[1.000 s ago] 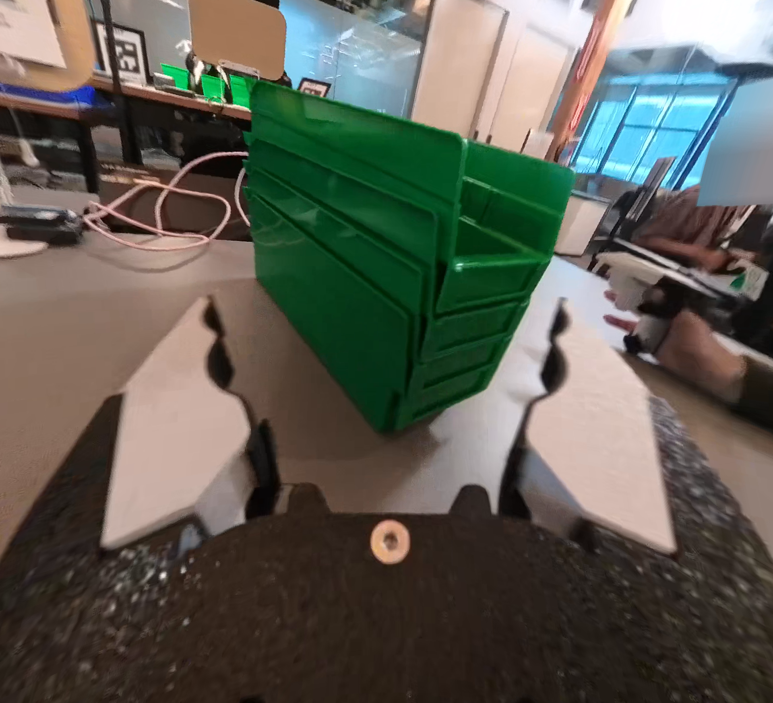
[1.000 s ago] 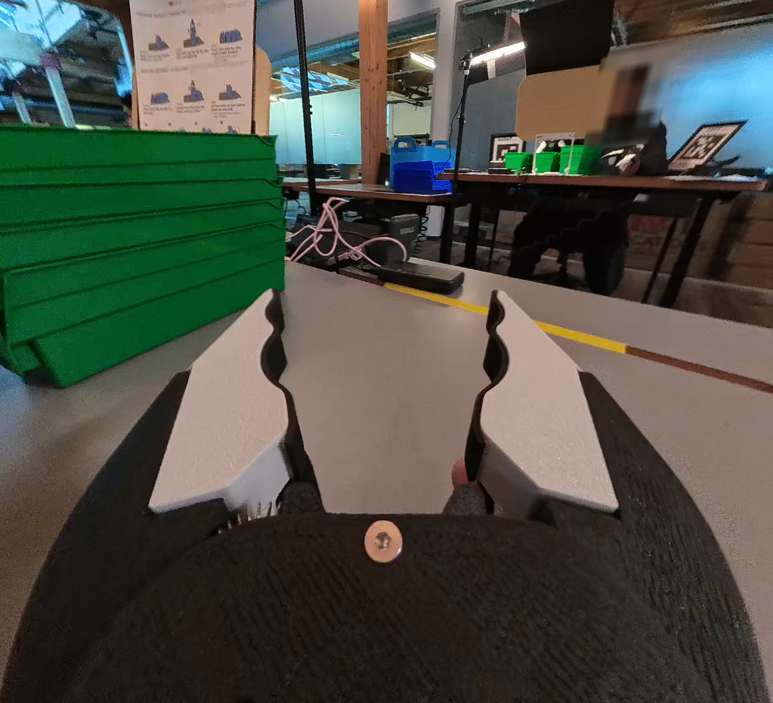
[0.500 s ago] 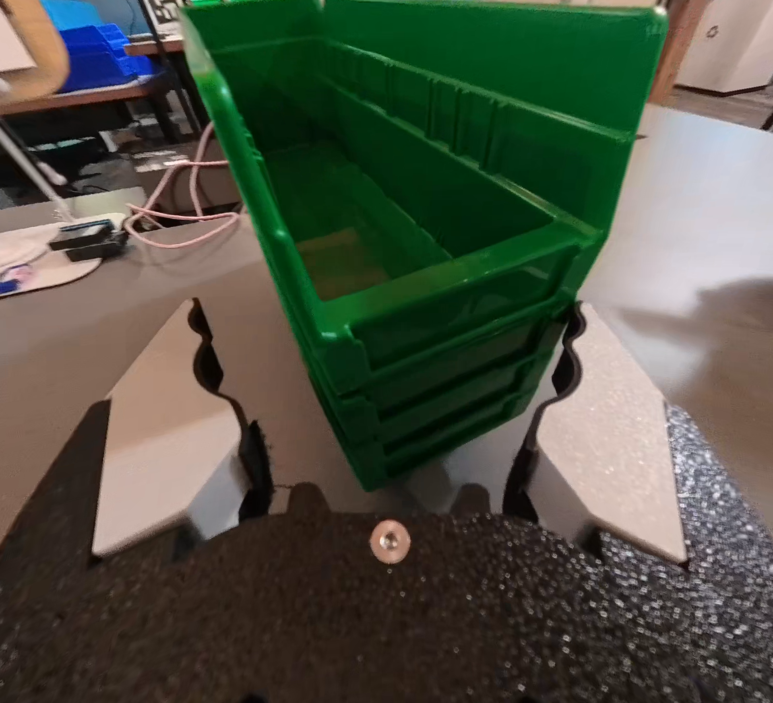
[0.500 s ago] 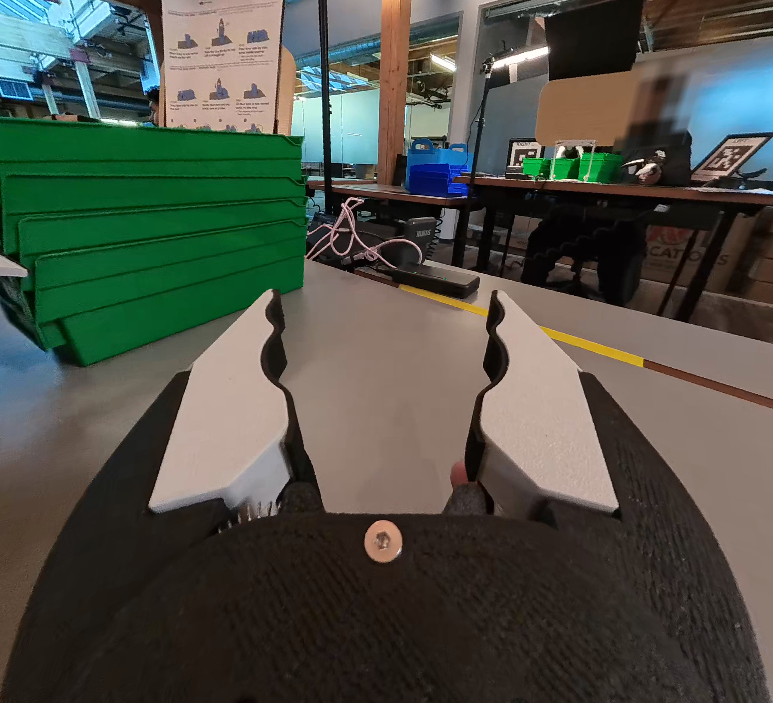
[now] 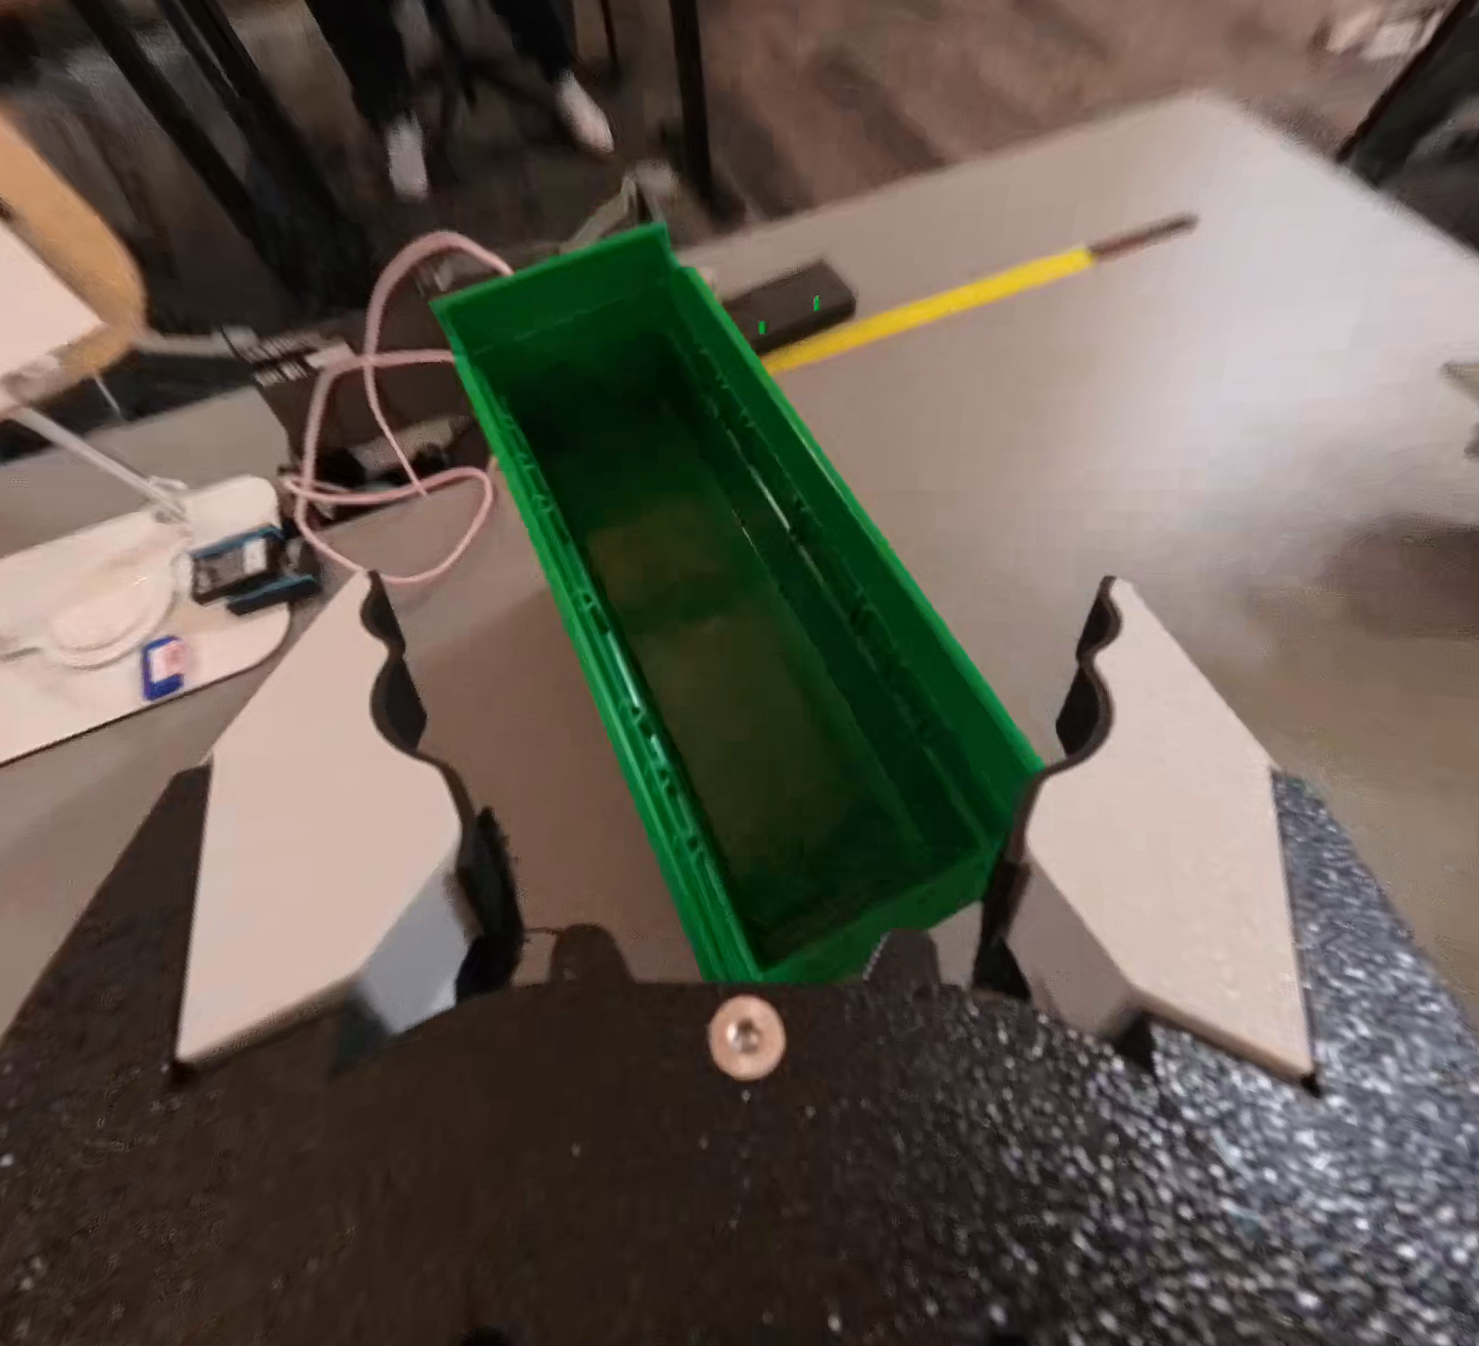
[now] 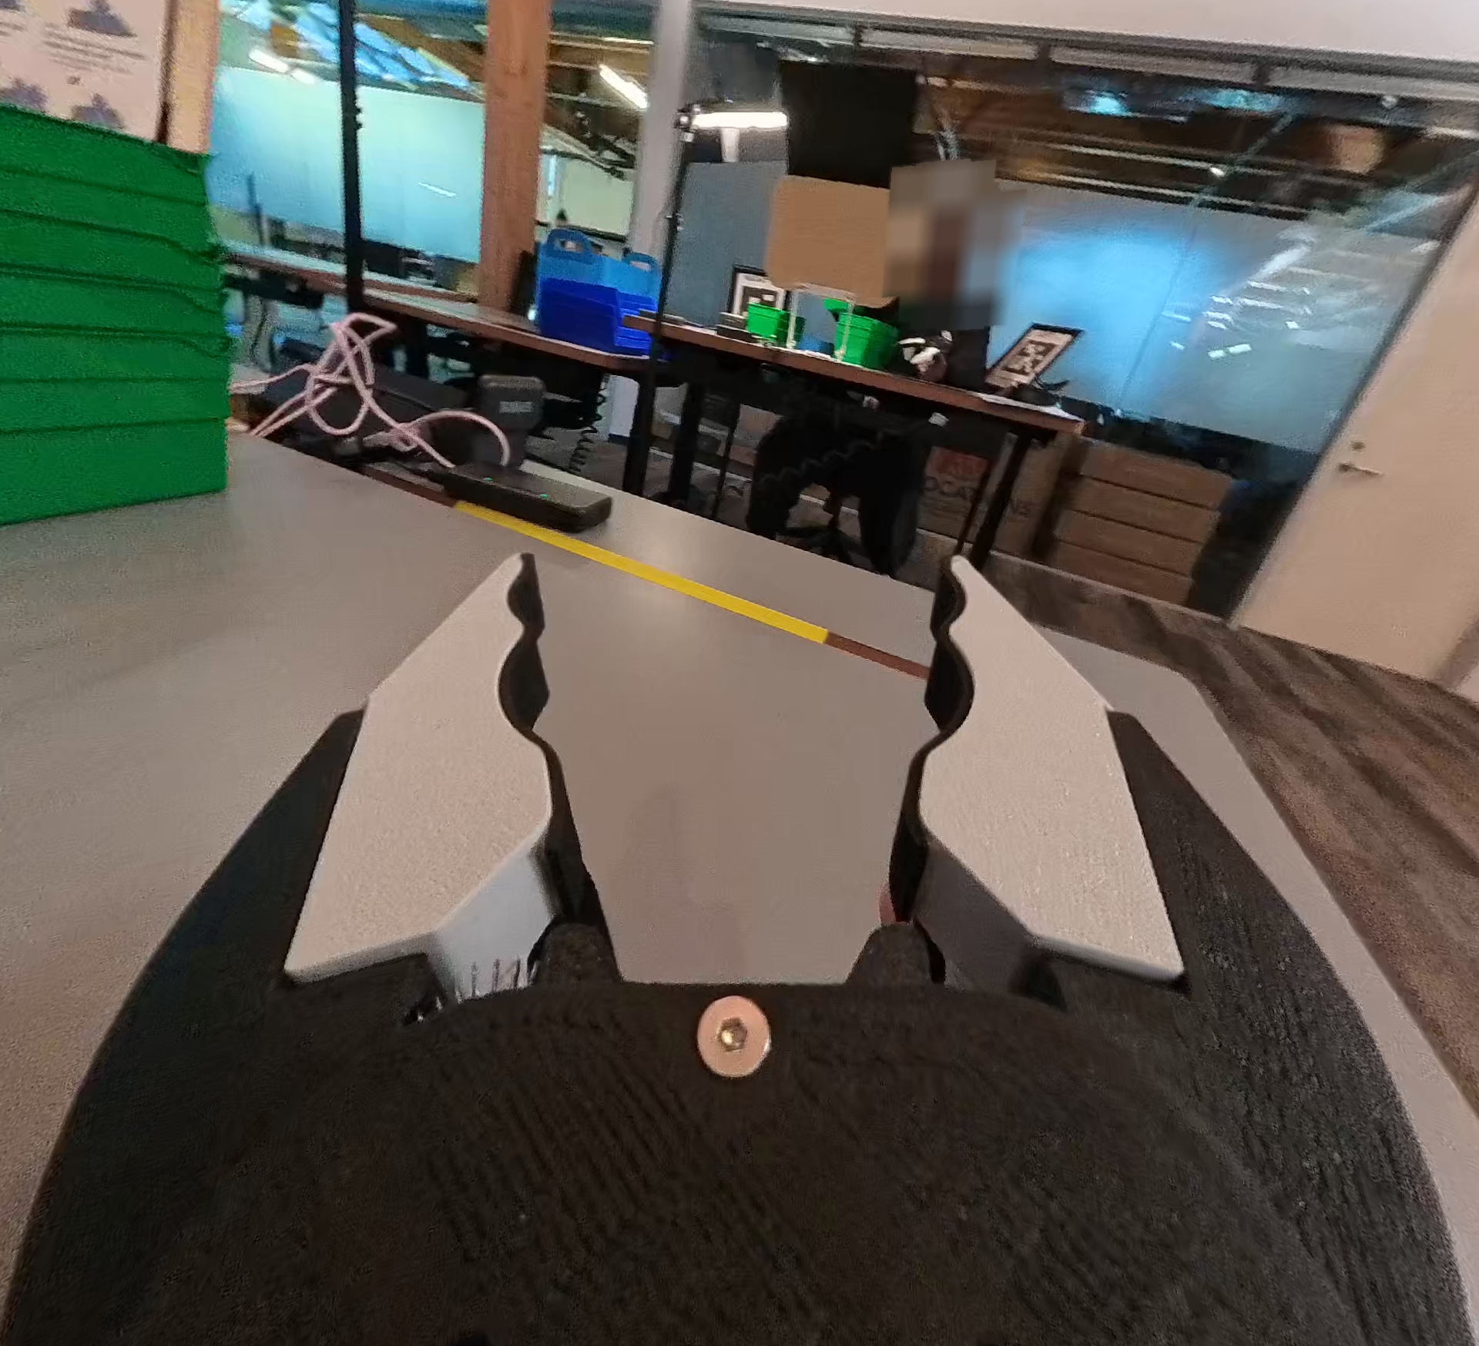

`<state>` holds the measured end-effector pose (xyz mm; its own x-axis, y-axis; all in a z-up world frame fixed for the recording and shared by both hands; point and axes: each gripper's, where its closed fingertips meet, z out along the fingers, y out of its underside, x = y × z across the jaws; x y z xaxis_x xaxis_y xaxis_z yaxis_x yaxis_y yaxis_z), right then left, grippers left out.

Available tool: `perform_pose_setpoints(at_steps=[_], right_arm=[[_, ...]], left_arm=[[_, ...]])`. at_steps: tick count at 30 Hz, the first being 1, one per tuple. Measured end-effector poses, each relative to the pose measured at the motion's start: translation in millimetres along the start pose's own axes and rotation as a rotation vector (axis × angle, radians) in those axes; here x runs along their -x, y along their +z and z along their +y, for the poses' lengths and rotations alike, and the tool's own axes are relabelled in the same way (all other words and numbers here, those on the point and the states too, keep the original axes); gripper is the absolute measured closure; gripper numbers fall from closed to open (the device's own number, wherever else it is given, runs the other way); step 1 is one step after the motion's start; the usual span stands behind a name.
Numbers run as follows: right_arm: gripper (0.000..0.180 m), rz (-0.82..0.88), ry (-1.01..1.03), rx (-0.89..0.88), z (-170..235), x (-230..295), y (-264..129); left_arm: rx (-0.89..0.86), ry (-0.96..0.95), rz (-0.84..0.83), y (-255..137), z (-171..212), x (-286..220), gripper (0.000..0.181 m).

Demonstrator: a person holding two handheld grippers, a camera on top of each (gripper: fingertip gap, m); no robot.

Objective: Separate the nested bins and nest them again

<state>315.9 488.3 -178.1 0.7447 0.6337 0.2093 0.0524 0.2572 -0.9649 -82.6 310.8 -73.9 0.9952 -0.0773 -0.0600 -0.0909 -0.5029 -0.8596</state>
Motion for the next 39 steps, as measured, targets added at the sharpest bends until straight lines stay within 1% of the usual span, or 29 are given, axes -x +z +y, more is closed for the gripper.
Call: perform_pose_setpoints(at_steps=[2, 4, 5, 7, 9, 11, 12, 13, 15, 17, 20, 24, 27, 30, 33, 35, 37, 39], right_arm=[[0.082, 0.022, 0.075, 0.003, 5.0, -14.3, -2.4], [0.082, 0.018, 0.141, 0.005, 8.0, -19.0, -2.2], [0.082, 0.016, 0.152, 0.011, 10.2, -19.2, -1.7], [0.082, 0.017, 0.144, 0.024, 12.2, -18.2, -1.0], [0.082, 0.019, 0.124, 0.012, 9.1, -17.0, -1.8], [0.082, 0.023, 0.102, 0.012, 7.8, -16.7, -2.5], [0.082, 0.025, 0.089, 0.014, 7.4, -16.8, -2.9], [0.082, 0.030, 0.071, 0.014, 6.7, -17.6, -3.5], [0.082, 0.050, 0.016, 0.017, 5.3, -20.9, -5.2], [0.083, 0.081, -0.055, 0.022, 3.8, -26.8, -8.2], [0.084, 0.165, -0.160, 0.030, 1.6, -45.3, -15.6], [0.086, 0.259, -0.212, 0.041, 1.6, -71.4, -25.6], [0.086, 0.322, -0.237, 0.054, 2.9, -88.6, -32.3], [0.087, 0.372, -0.243, 0.061, 3.8, -102.1, -38.3], [0.087, 0.438, -0.245, 0.066, 2.8, -117.6, -46.9], [0.088, 0.467, -0.247, 0.055, -0.3, -124.6, -53.3], [0.092, 0.491, -0.251, 0.055, 0.3, -131.3, -59.4], [0.094, 0.503, -0.231, 0.053, 2.7, -136.6, -64.2]], left_arm=[[0.197, -0.020, 0.000, 29.2, -3.9, 5.4, 0.021], [0.360, -0.026, -0.093, 51.6, -0.8, 27.7, 0.021], [0.441, -0.053, -0.088, 61.2, 5.7, 31.7, 0.021], [0.577, -0.191, -0.013, 74.4, 21.8, 23.8, 0.021], [0.671, -0.214, -0.035, 80.9, 35.1, 26.5, 0.021], [0.723, -0.266, -0.025, 86.0, 42.3, 21.6, 0.021], [0.742, -0.266, -0.048, 87.8, 45.3, 23.7, 0.023], [0.765, -0.256, -0.065, 88.3, 48.3, 24.7, 0.032], [0.772, -0.271, -0.046, 90.3, 46.2, 18.0, 0.056], [0.802, -0.268, -0.046, 87.3, 45.9, 17.7, 0.067], [0.835, -0.282, -0.027, 80.5, 44.3, 18.9, 0.074], [0.833, -0.271, -0.037, 62.0, 27.5, 25.1, 0.078], [0.804, -0.248, -0.059, 41.0, -3.1, 27.5, 0.080], [0.738, -0.224, -0.068, 21.0, -51.0, 19.3, 0.078], [0.680, -0.155, -0.021, 14.0, -99.5, -17.3, 0.078], [0.655, -0.099, 0.048, 23.8, -122.8, -58.3, 0.078], [0.650, -0.061, 0.141, 46.7, -132.0, -107.2, 0.077], [0.676, -0.056, 0.246, 79.4, -126.7, -158.9, 0.077]])
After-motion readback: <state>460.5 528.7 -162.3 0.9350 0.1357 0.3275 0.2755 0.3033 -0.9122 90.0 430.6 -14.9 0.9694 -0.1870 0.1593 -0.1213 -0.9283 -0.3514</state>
